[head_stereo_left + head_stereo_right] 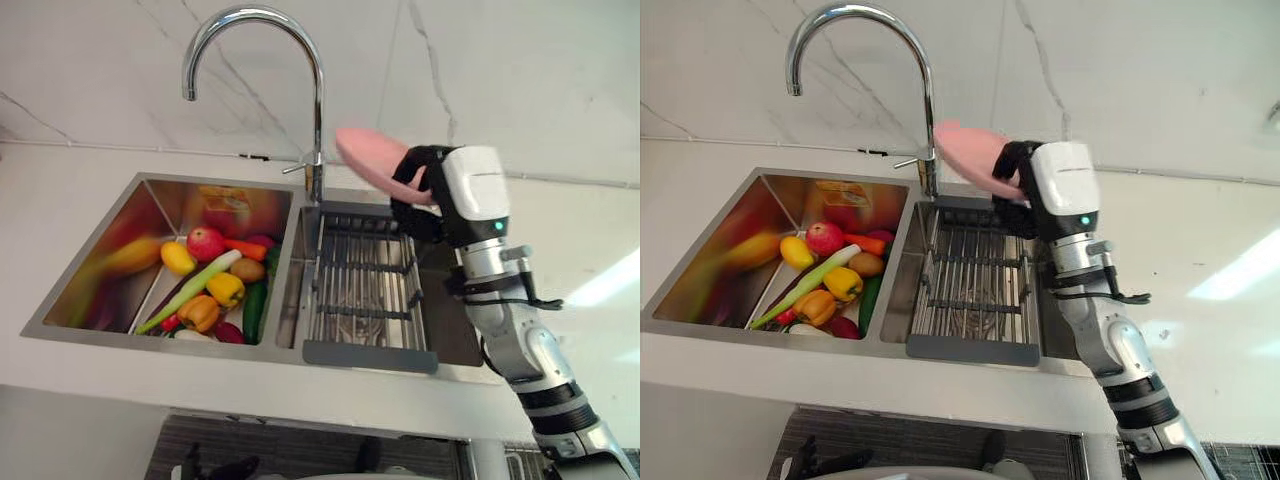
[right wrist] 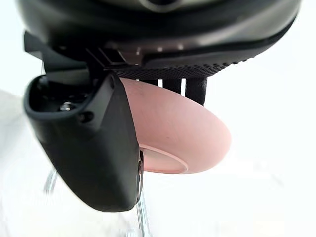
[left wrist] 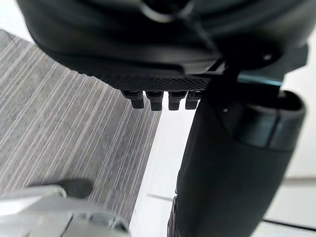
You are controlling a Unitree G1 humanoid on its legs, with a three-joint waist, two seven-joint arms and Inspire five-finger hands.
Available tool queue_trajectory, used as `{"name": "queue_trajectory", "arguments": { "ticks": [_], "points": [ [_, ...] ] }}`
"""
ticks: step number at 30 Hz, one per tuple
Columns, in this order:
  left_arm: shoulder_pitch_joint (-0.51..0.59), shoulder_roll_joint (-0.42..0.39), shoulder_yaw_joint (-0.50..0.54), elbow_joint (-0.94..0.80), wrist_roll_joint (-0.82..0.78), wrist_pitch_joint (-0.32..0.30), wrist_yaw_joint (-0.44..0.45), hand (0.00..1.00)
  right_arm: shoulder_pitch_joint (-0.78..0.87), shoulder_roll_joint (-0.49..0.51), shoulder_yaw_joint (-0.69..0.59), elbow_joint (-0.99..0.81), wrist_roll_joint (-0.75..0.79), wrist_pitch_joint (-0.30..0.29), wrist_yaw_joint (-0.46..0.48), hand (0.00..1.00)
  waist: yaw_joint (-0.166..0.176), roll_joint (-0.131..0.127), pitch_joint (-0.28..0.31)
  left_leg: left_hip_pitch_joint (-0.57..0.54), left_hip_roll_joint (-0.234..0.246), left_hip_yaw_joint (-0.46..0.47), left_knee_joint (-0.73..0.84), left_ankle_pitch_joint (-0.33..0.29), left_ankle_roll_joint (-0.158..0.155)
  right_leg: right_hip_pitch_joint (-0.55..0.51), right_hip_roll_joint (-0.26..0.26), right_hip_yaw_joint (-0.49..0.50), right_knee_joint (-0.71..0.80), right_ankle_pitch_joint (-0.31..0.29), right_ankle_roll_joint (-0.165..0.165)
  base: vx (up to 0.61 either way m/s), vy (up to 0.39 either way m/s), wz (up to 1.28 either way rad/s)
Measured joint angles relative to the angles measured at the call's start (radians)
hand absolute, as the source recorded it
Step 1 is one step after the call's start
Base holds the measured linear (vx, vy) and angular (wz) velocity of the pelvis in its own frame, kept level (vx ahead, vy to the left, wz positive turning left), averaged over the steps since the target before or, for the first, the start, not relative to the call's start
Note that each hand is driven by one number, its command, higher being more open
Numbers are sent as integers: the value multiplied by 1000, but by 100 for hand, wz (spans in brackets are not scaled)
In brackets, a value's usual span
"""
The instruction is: Walk over to the sink, pick up the cup, carry it to the dishwasher, place the cup inside the dishwasher, then close the dishwasher door
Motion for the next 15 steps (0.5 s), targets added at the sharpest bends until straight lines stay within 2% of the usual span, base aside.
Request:
{"name": "queue_trajectory", "arguments": {
  "ticks": [3, 5, 6, 7, 9, 10, 11, 12, 13, 14, 15],
  "points": [
    [10, -9, 7, -16, 4, -7, 17, 100, 65, 4, -61, -67, 23, -31, -14, 0, -4, -3, 0, -12, 4, -5, 46, -16, 5, 1, 4, 14, 0, -10, 7, -48, 26, -10],
    [32, -25, 9, -49, 4, -13, 17, 100, 63, 7, -66, -67, 23, -28, -16, 0, -1, -6, 8, -58, 18, -57, 205, -67, 16, 8, 13, 67, 1, -10, 7, -71, 47, -63],
    [57, -41, 28, -79, 19, -23, 20, 100, 61, 4, -66, -75, 23, -34, -16, 0, 4, -3, 10, -107, 26, -132, 361, -104, 25, 10, 27, 132, 1, -13, 2, -87, 63, -113],
    [75, -46, 20, -86, 22, -30, 23, 100, 61, -6, -70, -88, 23, -36, -16, 0, 1, 1, 13, -130, 27, -171, 412, -133, 19, 4, 38, 167, 1, -9, 0, -97, 89, -124],
    [86, -46, -12, -86, 22, -30, 14, 100, 64, -36, -108, -115, 21, -42, -17, 0, -10, 30, 11, -132, 30, -200, 404, -176, 19, -30, 65, 217, 1, 18, 3, -99, 137, -115],
    [75, -38, -46, -87, 22, -23, 1, 100, 70, -47, -176, -133, 21, -42, -25, 0, -31, 45, 3, -127, 15, -212, 331, -221, 5, -86, 72, 259, 7, 55, 9, -153, 243, -130],
    [57, -19, -55, -90, 23, -16, -20, 100, 74, -37, -210, -131, 21, -33, -38, 0, -34, 23, 20, -127, -10, -193, 307, -216, 12, -112, 58, 297, 8, 75, 19, -154, 253, -111],
    [51, -4, -65, -92, 32, -14, -34, 100, 77, -36, -227, -125, 21, -23, -41, 0, -39, 12, 27, -127, -26, -176, 300, -210, 19, -123, 49, 318, 8, 88, 32, -138, 202, -84],
    [48, 9, -78, -91, 41, 15, -47, 100, 97, -36, -264, -113, 22, -6, -41, 0, -58, 0, 34, -125, -49, -137, 310, -202, 31, -132, 32, 321, 2, 67, 31, -151, 198, -90],
    [57, 3, -80, -96, 41, 28, -57, 100, 121, -19, -292, -97, 23, 9, -51, 0, -58, 21, 30, -118, -30, -98, 292, -175, 66, -136, 20, 234, 9, -35, 96, -137, 177, -91],
    [63, -1, -85, -100, 38, 41, -59, 100, 117, -10, -291, -84, 23, 16, -55, 0, -60, 47, 30, -109, -10, -71, 271, -170, 70, -145, 17, 152, 43, -70, 79, -113, 178, -124]
  ]
}}
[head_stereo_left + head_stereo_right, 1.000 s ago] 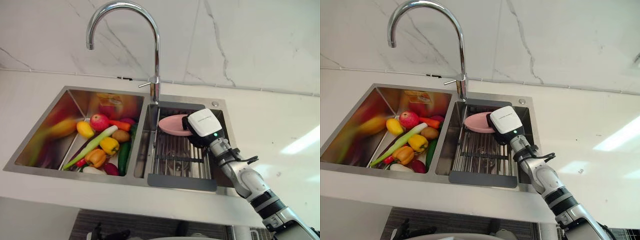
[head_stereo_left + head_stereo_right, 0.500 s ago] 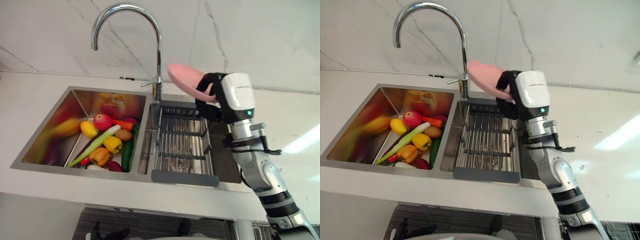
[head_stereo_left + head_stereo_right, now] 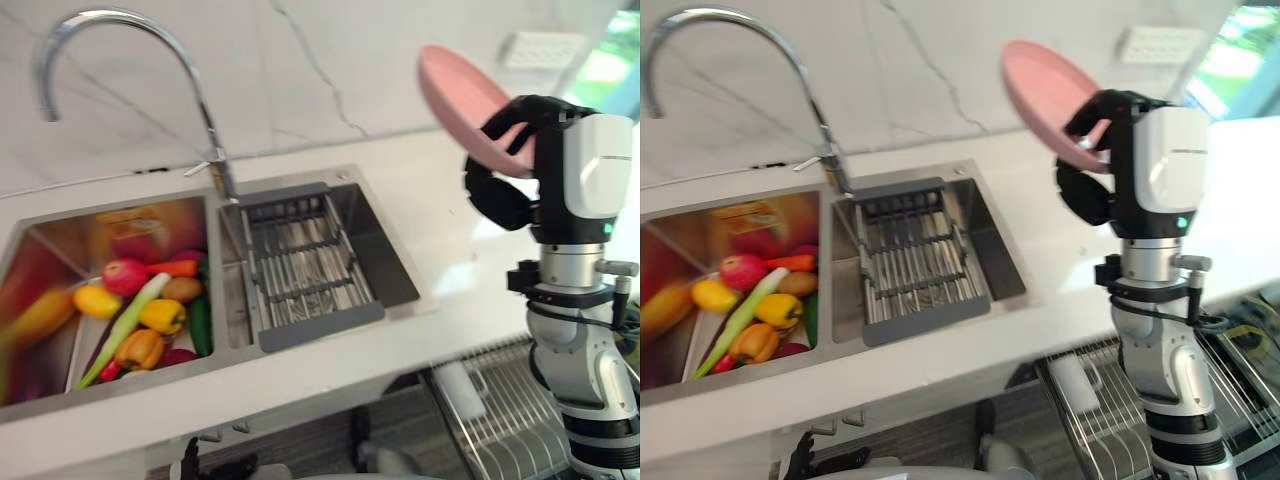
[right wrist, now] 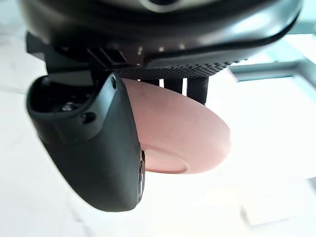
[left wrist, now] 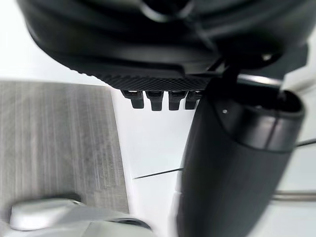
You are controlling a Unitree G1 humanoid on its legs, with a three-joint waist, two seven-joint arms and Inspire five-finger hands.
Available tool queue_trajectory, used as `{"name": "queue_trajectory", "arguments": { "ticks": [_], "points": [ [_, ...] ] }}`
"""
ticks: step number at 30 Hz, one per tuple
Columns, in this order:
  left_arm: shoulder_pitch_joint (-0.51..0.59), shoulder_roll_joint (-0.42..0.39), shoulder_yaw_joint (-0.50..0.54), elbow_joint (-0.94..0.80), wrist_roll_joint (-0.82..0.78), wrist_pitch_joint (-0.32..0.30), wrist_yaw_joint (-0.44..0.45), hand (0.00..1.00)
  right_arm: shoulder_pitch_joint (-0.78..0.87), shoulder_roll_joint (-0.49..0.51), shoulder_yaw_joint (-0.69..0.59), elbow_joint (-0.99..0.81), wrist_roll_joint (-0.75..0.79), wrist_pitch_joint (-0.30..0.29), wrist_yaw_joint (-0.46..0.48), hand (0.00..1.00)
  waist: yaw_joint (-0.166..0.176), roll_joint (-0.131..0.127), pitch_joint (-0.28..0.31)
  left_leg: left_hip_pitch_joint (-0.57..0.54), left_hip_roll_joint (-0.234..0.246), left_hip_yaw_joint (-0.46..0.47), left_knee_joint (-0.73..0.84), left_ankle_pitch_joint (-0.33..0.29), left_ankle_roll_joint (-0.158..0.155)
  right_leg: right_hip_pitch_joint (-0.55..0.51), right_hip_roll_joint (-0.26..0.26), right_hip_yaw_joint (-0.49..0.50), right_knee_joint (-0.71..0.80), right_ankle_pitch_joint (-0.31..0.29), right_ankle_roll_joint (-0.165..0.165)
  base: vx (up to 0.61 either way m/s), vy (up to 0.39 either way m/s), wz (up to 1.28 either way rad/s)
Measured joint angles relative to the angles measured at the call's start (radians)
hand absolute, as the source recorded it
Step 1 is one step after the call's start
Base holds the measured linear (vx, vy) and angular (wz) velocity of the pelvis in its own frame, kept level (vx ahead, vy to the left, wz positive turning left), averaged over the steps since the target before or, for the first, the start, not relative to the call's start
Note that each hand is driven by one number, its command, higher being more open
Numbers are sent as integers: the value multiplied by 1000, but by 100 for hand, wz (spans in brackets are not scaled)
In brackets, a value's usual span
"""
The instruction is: Walk over to the sink, pick up the cup, carry it to the dishwasher, place the cup inside the dishwasher, then close the dishwasher door
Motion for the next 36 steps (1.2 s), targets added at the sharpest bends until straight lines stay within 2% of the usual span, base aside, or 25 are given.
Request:
{"name": "queue_trajectory", "arguments": {
  "ticks": [1, 2, 3, 4, 5, 6, 7, 8, 9, 10, 12, 13, 14, 15, 16, 18, 19, 20, 22, 25, 30, 31, 35, 36],
  "points": [
    [12, -7, -3, -14, -9, 21, -2, 100, -16, 14, 6, 30, -2, -2, -10, 0, 10, 14, 8, 30, 25, 84, -37, 16, -4, -40, -40, -140, 180, -52, -81, -86, 163, -130],
    [29, -2, -2, -23, -25, 34, -2, 100, -24, 13, 12, 63, -8, -16, -17, 0, 13, 14, 8, 59, 42, 157, -58, 22, -4, -46, -104, -232, 392, -107, -140, -75, 161, -122],
    [35, -2, -3, -23, -35, 39, -3, 100, -26, 13, 15, 77, -12, -19, -17, 0, 14, 13, 7, 72, 47, 174, -58, 22, -4, -33, -135, -258, 476, -136, -151, -44, 92, -93],
    [46, 3, -7, -26, -56, 53, -3, 100, -29, 13, 24, 96, -39, -20, -18, 0, 19, 6, 0, 93, 55, 212, -50, 22, -4, 1, -193, -286, 602, -194, -167, -19, 21, -78],
    [50, 14, -6, -26, -76, 65, -3, 100, -35, 11, 34, 102, -62, -25, -18, 0, 27, -11, -10, 90, 60, 240, -34, 22, -4, 35, -236, -291, 667, -209, -181, -15, -46, -80],
    [49, 21, -6, -30, -92, 72, -3, 100, -41, 10, 43, 102, -74, -25, -18, 0, 30, -24, -17, 79, 61, 254, -20, 22, -4, 50, -252, -292, 662, -182, -195, -17, -91, -91],
    [37, 39, -4, -32, -123, 85, -1, 100, -70, -4, 67, 104, -85, -29, -12, 0, 45, -39, -21, 48, 70, 261, 13, 18, -10, 47, -213, -298, 587, -163, -165, -53, -175, -124],
    [24, 37, -4, -32, -145, 96, 2, 100, -100, -34, 89, 109, -85, -38, -2, 0, 64, -33, -26, 37, 91, 259, -5, 23, -17, 42, -156, -298, 494, -135, -156, -66, -162, -143],
    [20, 37, -3, -30, -160, 100, 6, 100, -112, -43, 94, 113, -85, -46, 1, 0, 71, -34, -28, 36, 100, 266, -26, 30, -29, 45, -129, -284, 426, -119, -133, -106, -234, -139],
    [19, 34, 28, -23, -181, 101, 19, 100, -129, -48, 97, 121, -85, -54, -1, 0, 81, -52, -30, 21, 116, 306, -36, 44, -49, 51, -114, -266, 379, -150, -147, -74, -179, -93],
    [19, 50, 45, -19, -196, 109, 25, 100, -144, -50, 109, 166, -85, -60, 7, 0, 84, -76, -39, 24, 120, 352, -6, 44, -49, 74, -162, -291, 360, -172, -128, -69, -220, -78],
    [19, 57, 66, -18, -197, 121, 27, 100, -145, -52, 113, 193, -84, -65, 21, 0, 87, -83, -40, 26, 129, 360, 15, 44, -50, 101, -148, -271, 298, -150, -63, -60, -233, -61],
    [21, 55, 77, -18, -197, 122, 29, 100, -145, -55, 113, 204, -84, -66, 27, 0, 90, -81, -42, 27, 135, 361, 17, 47, -53, 116, -131, -271, 256, -139, -47, -51, -260, -50],
    [27, 51, 87, -17, -196, 121, 38, 100, -145, -62, 113, 212, -84, -65, 39, 0, 92, -81, -42, 27, 140, 360, 12, 51, -65, 154, -99, -259, 163, -119, -14, -38, -252, -44],
    [26, 38, 93, -14, -195, 121, 46, 100, -131, -68, 107, 217, -84, -61, 41, 0, 87, -72, -43, 25, 151, 360, 1, 62, -84, 172, -70, -257, 98, -85, -23, -52, -219, -32],
    [33, 18, 91, -16, -180, 114, 44, 100, -92, -68, 90, 217, -83, -51, 50, 0, 77, -67, -46, 32, 152, 353, -24, 77, -106, 195, -47, -261, 41, -59, -31, -113, -127, -4],
    [38, -7, 91, -27, -150, 85, 45, 100, -49, -64, 70, 216, -84, -44, 62, 0, 74, -67, -48, 46, 144, 353, -60, 95, -125, 212, -32, -259, -6, -34, -37, -145, -83, 0],
    [36, -14, 91, -27, -138, 78, 45, 100, -33, -59, 60, 211, -84, -44, 66, 0, 73, -68, -49, 47, 138, 352, -70, 102, -127, 218, -30, -260, -23, -24, -38, -129, -43, -2],
    [21, -26, 92, -39, -73, 56, 35, 100, 24, -1, 17, 185, -86, -41, 72, 0, 57, -70, -51, 43, 122, 346, -104, 123, -127, 206, -31, -257, -41, -10, -42, -132, 50, -2],
    [18, -32, 111, -45, -37, 55, 36, 100, 75, 57, -17, 161, -87, -26, 78, 0, 40, -73, -51, 28, 113, 332, -119, 128, -126, 185, -33, -253, -42, -2, -44, -126, 104, -4],
    [0, -28, 111, -47, -37, 55, 25, 100, 123, 140, -41, 165, -97, 23, 94, 0, 23, -76, -53, -12, 98, 322, -119, 146, -112, 145, -48, -251, -41, 23, -48, -70, 136, 1],
    [-15, -24, 106, -46, -35, 55, 21, 100, 121, 149, -40, 187, -118, 32, 91, 0, 20, -76, -52, -42, 88, 310, -117, 153, -101, 120, -57, -253, -41, 33, -49, -98, 167, 13],
    [-72, 3, 50, -46, -36, 51, 13, 100, 85, 175, -14, 352, -129, 115, 65, 0, 18, -73, -2, -107, 71, 278, -93, 158, -84, 77, -80, -260, -41, 60, -43, -102, 154, 15],
    [-107, 10, 30, -52, -51, 43, 13, 100, 68, 192, 3, 430, -124, 156, 56, 0, 25, -70, 34, -140, 69, 272, -73, 153, -73, 55, -89, -259, -41, 69, -40, -119, 147, 9]
  ]
}}
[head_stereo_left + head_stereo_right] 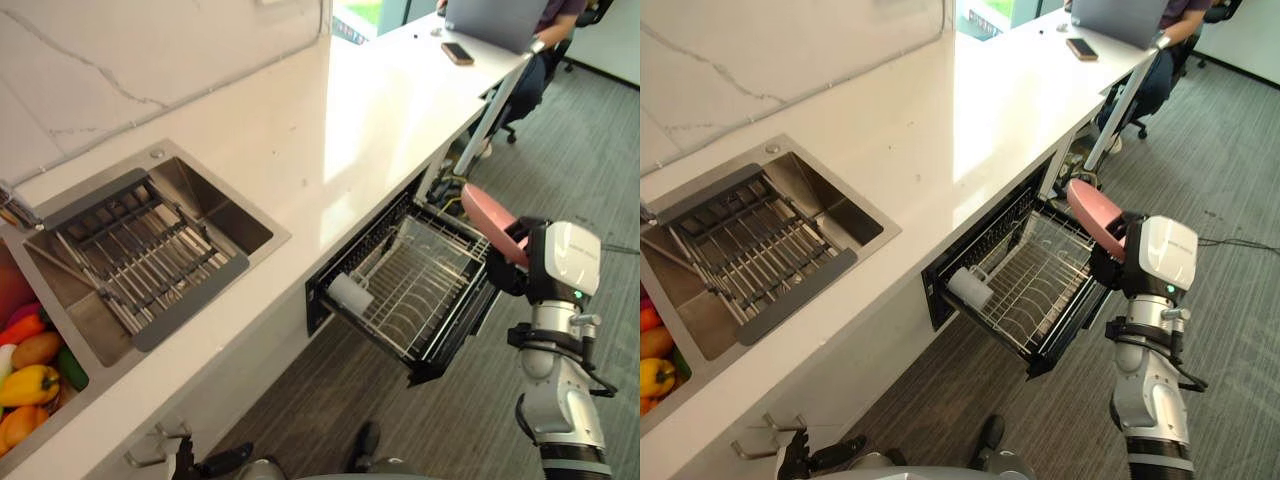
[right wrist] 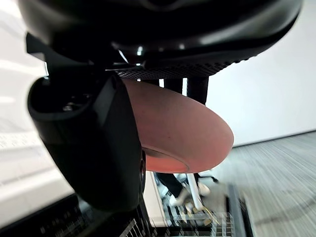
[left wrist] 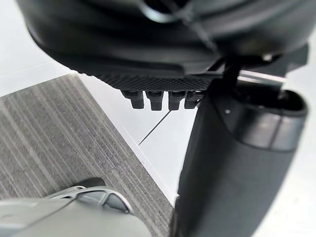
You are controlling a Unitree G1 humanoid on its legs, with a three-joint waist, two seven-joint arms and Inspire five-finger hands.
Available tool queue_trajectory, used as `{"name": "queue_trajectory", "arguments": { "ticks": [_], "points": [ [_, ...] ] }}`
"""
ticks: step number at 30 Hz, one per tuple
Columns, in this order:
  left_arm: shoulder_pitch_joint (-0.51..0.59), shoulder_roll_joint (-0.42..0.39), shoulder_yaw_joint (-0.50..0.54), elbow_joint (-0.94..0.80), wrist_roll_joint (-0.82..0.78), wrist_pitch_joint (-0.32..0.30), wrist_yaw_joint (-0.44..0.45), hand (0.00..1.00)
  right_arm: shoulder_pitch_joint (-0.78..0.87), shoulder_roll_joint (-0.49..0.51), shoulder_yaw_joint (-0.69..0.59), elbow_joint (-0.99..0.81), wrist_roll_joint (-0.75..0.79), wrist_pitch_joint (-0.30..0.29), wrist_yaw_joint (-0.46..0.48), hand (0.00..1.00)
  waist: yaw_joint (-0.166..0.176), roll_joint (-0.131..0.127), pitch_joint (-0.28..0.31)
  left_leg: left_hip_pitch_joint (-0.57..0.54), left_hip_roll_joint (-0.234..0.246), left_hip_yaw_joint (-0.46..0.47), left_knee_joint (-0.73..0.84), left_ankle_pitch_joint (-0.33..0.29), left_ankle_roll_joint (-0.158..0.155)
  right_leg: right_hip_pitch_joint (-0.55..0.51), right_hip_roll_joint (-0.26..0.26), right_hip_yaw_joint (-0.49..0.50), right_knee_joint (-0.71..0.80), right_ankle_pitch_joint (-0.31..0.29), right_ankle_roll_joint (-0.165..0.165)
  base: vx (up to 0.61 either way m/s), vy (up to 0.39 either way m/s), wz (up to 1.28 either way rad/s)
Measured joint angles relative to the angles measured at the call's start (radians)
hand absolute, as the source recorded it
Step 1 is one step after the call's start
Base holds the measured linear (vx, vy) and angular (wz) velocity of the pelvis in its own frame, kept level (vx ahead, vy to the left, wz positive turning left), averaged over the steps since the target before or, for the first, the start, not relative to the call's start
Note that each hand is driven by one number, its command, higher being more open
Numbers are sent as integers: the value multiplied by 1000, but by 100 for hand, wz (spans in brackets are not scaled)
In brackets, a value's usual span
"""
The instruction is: Walk over to the sink, pick up the cup, carry it to the dishwasher, place the cup inside the dishwasher, then close the dishwasher door
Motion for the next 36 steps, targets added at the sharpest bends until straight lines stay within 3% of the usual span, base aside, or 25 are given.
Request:
{"name": "queue_trajectory", "arguments": {
  "ticks": [5, 9, 11, 21, 29, 30, 32, 34, 36],
  "points": [
    [-78, -2, -39, -22, -72, -15, 8, 100, -69, 3, 69, 106, -1, 27, -37, 0, 4, 23, 91, -90, 5, -5, 43, 2, 20, -69, -12, -22, 0, -15, 17, -109, 95, 3],
    [-124, 3, -91, -57, -125, -38, 12, 100, -279, -46, 125, 188, 1, 35, -56, 0, 10, 34, 164, -211, 28, -60, 149, -24, 24, -141, -2, -24, 6, 47, -39, -40, 62, 2],
    [-161, -3, -127, -58, -134, -47, 11, 100, -355, -72, 149, 230, 2, 46, -56, 0, 19, 38, 200, -243, 29, -79, 168, -33, 29, -157, -2, -30, 6, 56, -38, -12, 113, 7],
    [-208, 3, -172, -126, -171, -53, -22, 100, -527, -146, 248, 403, 28, 88, -14, 0, 47, 57, 264, -290, -16, -136, 161, -20, 63, -173, -39, -12, 5, 85, 1, 27, 182, 18],
    [-224, 19, -195, -130, -212, -46, -29, 100, -625, -188, 279, 577, 100, 177, -6, 0, 67, 79, 281, -305, -40, -146, 143, -3, 90, -187, -60, 10, 1, 139, 22, -19, 159, 7],
    [-224, 20, -196, -130, -213, -46, -30, 100, -629, -189, 278, 599, 115, 190, -19, 100, 67, 80, 283, -305, -45, -146, 137, -1, 93, -188, -65, 10, 0, 140, 22, -40, 158, 4],
    [-222, 27, -196, -130, -227, -43, -30, 100, -635, -190, 278, 613, 138, 201, -42, 100, 71, 81, 285, -303, -45, -137, 133, 1, 92, -190, -69, 7, 0, 135, 19, -28, 96, -3],
    [-220, 37, -196, -130, -233, -41, -30, 100, -640, -195, 272, 616, 150, 216, -59, 100, 73, 80, 285, -296, -50, -122, 135, 1, 90, -180, -80, -23, 0, 70, -9, -21, 23, -5],
    [-213, 37, -197, -137, -234, -42, -27, 100, -658, -200, 271, 619, 180, 219, -71, 100, 73, 92, 290, -295, -36, -116, 140, 4, 77, -184, -72, -45, 1, 60, -16, -13, -36, -15]
  ]
}}
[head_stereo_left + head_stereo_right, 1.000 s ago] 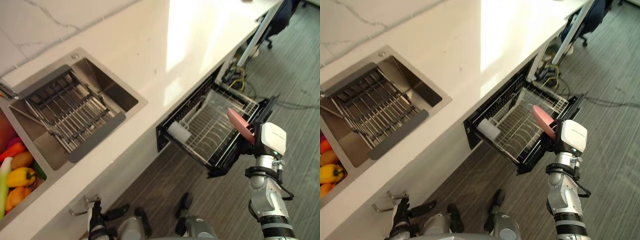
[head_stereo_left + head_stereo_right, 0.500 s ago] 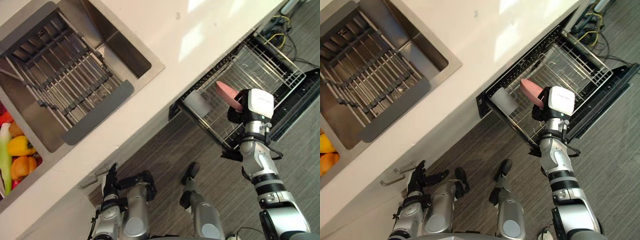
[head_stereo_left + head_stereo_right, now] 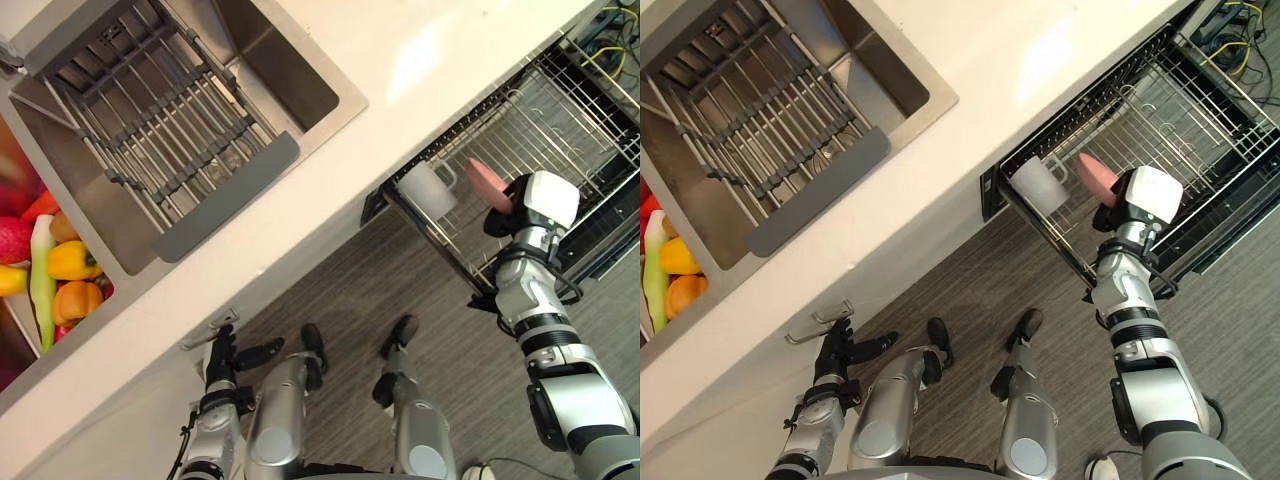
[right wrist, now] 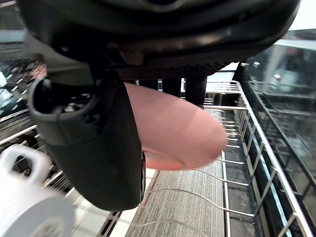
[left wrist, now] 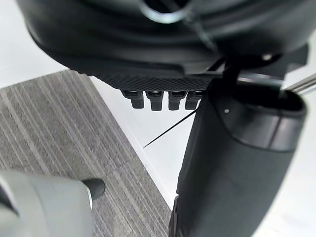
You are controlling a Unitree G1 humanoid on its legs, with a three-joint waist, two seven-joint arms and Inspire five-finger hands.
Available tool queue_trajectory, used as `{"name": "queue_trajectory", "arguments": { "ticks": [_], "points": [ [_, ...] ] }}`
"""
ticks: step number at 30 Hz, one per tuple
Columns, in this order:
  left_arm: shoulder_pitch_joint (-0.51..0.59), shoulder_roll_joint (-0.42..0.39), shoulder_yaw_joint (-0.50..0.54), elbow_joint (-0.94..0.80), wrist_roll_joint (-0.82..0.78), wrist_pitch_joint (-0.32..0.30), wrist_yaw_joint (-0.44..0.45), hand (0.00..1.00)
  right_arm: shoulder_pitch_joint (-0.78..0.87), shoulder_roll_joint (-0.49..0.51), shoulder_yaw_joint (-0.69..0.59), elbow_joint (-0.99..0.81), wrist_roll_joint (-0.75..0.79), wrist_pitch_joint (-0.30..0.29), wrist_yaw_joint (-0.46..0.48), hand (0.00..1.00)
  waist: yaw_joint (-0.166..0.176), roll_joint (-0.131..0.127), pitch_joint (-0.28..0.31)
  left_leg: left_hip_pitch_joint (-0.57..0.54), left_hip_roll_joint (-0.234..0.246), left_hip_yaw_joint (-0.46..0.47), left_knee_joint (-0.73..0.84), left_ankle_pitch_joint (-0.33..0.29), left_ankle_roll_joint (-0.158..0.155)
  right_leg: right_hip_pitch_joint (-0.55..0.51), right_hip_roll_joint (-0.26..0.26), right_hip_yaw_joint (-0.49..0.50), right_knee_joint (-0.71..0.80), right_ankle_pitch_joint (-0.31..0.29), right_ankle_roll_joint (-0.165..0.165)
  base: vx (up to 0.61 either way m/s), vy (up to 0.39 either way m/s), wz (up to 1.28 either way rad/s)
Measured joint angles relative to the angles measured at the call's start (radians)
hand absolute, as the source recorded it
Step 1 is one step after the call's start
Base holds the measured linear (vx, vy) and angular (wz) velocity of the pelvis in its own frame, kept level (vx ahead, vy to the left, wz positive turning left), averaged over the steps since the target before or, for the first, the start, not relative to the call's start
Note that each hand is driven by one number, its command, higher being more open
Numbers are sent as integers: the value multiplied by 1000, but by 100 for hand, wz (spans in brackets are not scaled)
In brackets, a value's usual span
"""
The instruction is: Walk over to the sink, pick up the cup, carry it to the dishwasher, place the cup inside the dishwasher, then close the dishwasher door
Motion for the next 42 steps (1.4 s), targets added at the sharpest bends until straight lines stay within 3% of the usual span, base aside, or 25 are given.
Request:
{"name": "queue_trajectory", "arguments": {
  "ticks": [6, 14, 17, 22, 26, 33, 34, 38, 42],
  "points": [
    [5, -16, -40, 0, 1, 2, -12, 100, 19, -4, -82, -11, 83, 1, -30, 100, -24, 3, 2, 38, 23, -2, -15, 5, -21, 26, 29, 9, 5, 11, -11, 33, 21, -10],
    [34, -9, -35, 15, 7, 18, -11, 100, 192, 38, -152, -248, 139, -54, -30, 100, -35, -4, -8, 136, 14, -5, -85, 17, -40, 103, 32, -6, -1, -24, 10, 52, 91, 4],
    [63, -13, -35, 24, 31, 34, -11, 100, 270, 71, -169, -358, 154, -105, -29, 100, -48, -19, -30, 180, 13, -5, -120, 25, -50, 131, 38, -7, 4, -27, 13, 112, 64, -2],
    [85, -27, -13, 90, 50, 50, -30, 100, 362, 138, -275, -419, 282, -172, -81, 100, -64, -56, -129, 270, 4, -2, -178, 32, -50, 195, 40, -3, 1, -28, 23, 79, 118, 0],
    [116, -38, 26, 104, 50, 58, -32, 100, 398, 141, -356, -438, 371, -184, -156, 100, -71, -66, -177, 332, -5, 0, -219, 40, -56, 240, 39, -5, 0, -34, 36, 44, 108, 1],
    [146, -48, 73, 148, 39, 81, -56, 100, 405, 134, -615, -359, 651, -154, -214, 100, -123, -58, -230, 407, -43, 6, -298, 66, -58, 281, 17, -4, -1, -48, 55, -36, 93, 0],
    [145, -49, 84, 162, 39, 86, -61, 100, 415, 134, -643, -328, 707, -153, -219, 0, -130, -55, -235, 406, -48, 11, -299, 68, -55, 276, 13, 0, -1, -50, 56, -95, 61, -12],
    [132, -39, 94, 171, 28, 97, -67, 100, 425, 133, -671, -244, 894, -142, -222, 0, -145, -41, -227, 337, -45, 51, -279, 71, -51, 194, 7, 19, 5, -62, 46, -121, 33, -29],
    [98, -84, 68, 165, -54, 105, -62, 100, 395, 122, -731, -194, 1044, -144, -220, 0, -160, 32, -136, 284, -37, 77, -271, 85, -55, 110, 4, 30, 44, -54, 14, -78, 6, -20]
  ]
}}
